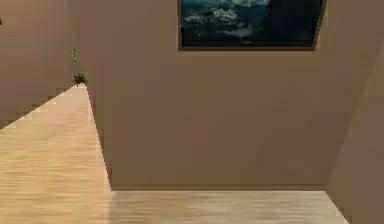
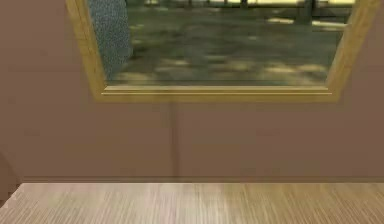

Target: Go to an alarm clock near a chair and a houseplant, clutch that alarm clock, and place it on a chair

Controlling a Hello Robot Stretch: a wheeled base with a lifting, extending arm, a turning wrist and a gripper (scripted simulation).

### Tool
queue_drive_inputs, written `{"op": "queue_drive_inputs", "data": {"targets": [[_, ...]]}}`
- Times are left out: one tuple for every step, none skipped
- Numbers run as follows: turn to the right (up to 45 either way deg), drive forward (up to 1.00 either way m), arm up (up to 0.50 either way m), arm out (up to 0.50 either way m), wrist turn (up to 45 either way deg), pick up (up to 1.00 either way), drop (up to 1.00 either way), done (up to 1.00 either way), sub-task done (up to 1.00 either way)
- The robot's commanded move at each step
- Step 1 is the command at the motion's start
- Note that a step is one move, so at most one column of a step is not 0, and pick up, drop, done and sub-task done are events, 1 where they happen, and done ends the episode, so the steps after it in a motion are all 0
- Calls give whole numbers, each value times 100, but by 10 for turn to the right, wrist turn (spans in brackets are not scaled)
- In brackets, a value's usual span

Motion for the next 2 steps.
{"op": "queue_drive_inputs", "data": {"targets": [[-450, 0, 0, 0, 0, 0, 0, 0, 0], [-150, 0, 0, 0, 0, 0, 0, 0, 0]]}}
